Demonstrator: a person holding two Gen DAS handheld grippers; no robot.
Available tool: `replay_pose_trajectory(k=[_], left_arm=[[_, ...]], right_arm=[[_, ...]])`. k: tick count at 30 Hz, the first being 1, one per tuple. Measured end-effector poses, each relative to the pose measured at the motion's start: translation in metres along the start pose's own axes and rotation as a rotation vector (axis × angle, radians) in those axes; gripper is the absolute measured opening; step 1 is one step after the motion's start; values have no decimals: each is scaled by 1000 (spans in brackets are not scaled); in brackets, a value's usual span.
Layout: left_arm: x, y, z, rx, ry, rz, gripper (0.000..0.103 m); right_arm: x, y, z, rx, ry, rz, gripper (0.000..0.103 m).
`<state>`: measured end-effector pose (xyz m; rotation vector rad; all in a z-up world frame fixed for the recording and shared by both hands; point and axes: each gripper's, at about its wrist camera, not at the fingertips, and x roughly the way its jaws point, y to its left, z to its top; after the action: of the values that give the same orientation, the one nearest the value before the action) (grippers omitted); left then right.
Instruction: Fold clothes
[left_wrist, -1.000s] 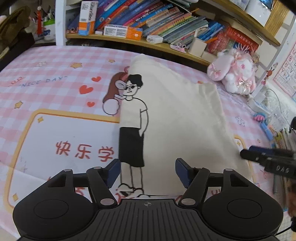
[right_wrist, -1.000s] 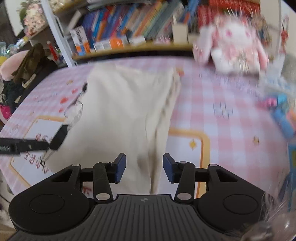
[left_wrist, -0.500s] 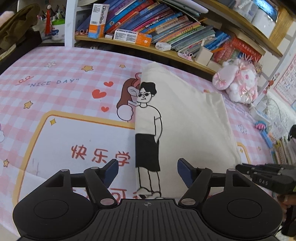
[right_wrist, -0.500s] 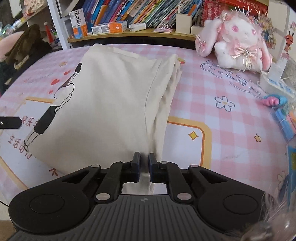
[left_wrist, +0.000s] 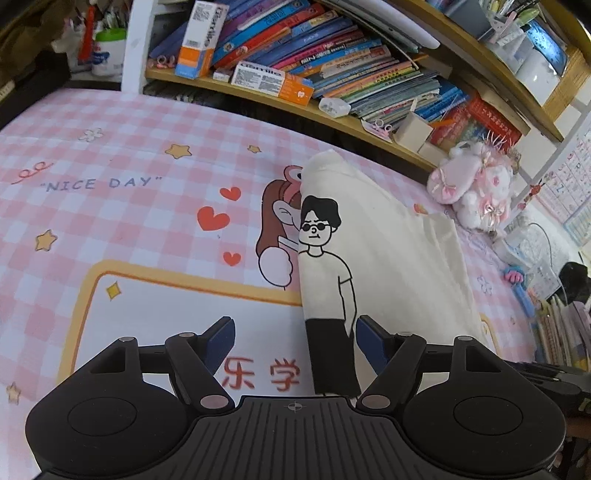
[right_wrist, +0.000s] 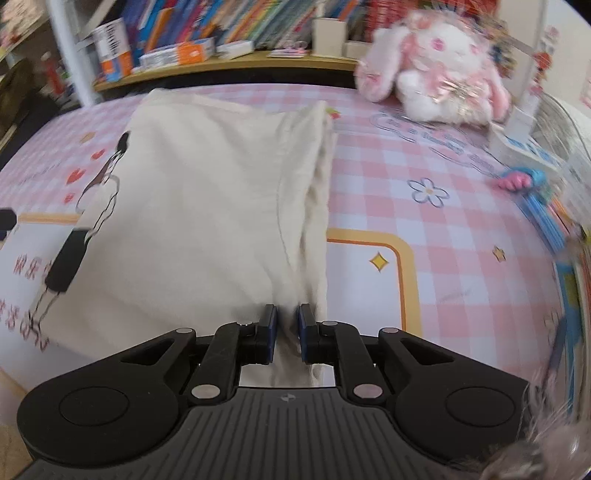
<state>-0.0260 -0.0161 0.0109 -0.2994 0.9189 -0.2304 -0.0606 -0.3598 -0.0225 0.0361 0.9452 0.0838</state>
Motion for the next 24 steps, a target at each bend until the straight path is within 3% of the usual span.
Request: replay_pose_trajectory(k=[3, 9, 14, 18, 24], left_arm=[[9, 6, 9, 12, 14, -30, 74], [32, 29, 33, -66, 49, -157, 73], [63, 40, 62, -93, 82, -238, 69], [96, 36, 89, -75, 109, -305, 63], [147, 36, 123, -93, 145, -284, 64]], right_arm=[[-8, 0, -2, 50, -33, -45, 11], [-7, 0, -10, 131, 2, -111, 12], [-8, -13, -13, 317, 11, -102, 12], [-5, -9, -13, 323, 19, -123, 13], [-3, -12, -12, 360, 27, -123, 13]])
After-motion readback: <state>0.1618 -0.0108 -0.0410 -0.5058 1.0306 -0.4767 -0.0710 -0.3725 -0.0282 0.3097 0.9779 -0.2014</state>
